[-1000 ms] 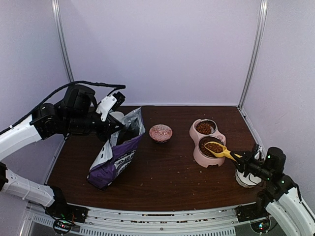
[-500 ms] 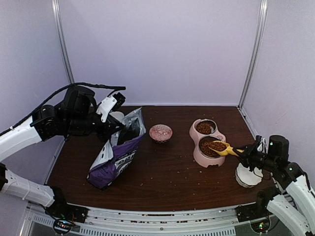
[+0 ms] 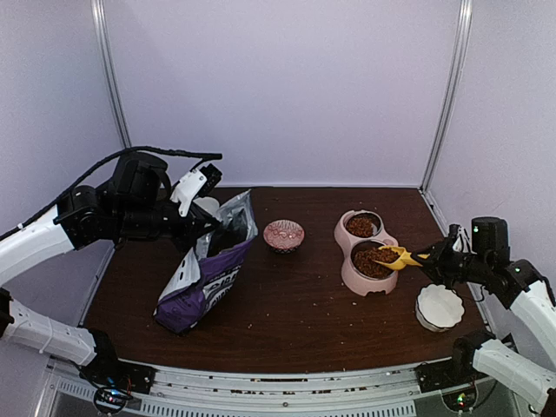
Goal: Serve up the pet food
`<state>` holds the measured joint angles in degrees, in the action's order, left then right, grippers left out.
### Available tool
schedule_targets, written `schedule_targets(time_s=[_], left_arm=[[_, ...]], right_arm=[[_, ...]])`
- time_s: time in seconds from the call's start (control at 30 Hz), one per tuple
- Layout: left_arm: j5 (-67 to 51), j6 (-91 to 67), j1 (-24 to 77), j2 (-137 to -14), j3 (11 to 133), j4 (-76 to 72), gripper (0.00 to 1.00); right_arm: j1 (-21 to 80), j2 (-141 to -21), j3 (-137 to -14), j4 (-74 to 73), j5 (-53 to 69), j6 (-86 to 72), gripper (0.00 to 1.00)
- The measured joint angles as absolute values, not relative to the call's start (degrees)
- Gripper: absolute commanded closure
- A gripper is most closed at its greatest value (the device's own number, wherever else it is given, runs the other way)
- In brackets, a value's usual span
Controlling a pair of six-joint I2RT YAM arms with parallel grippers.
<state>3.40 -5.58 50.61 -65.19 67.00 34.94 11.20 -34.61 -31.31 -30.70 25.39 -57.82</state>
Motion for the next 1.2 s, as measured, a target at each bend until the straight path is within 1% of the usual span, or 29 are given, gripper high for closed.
schedule_targets(time_s=[0.43,0.93,1.2], left_arm=[[3.8,-5.3,50.6,-64.6,66.8,35.0,1.00],[4.1,-5.0,50.6,-64.0,66.7,35.3,1.00],[4.1,-5.0,50.5,-63.9,66.7,35.5,1.00]], right_arm=[[11.2,-40.5,-41.9,-40.0,23.3,-51.5,0.88],[11.1,-49.6,-56.0,-55.2,20.2,-40.2,0.88],[11.1,-50.4,-58.2,-58.2,19.3,-34.7,0.88]])
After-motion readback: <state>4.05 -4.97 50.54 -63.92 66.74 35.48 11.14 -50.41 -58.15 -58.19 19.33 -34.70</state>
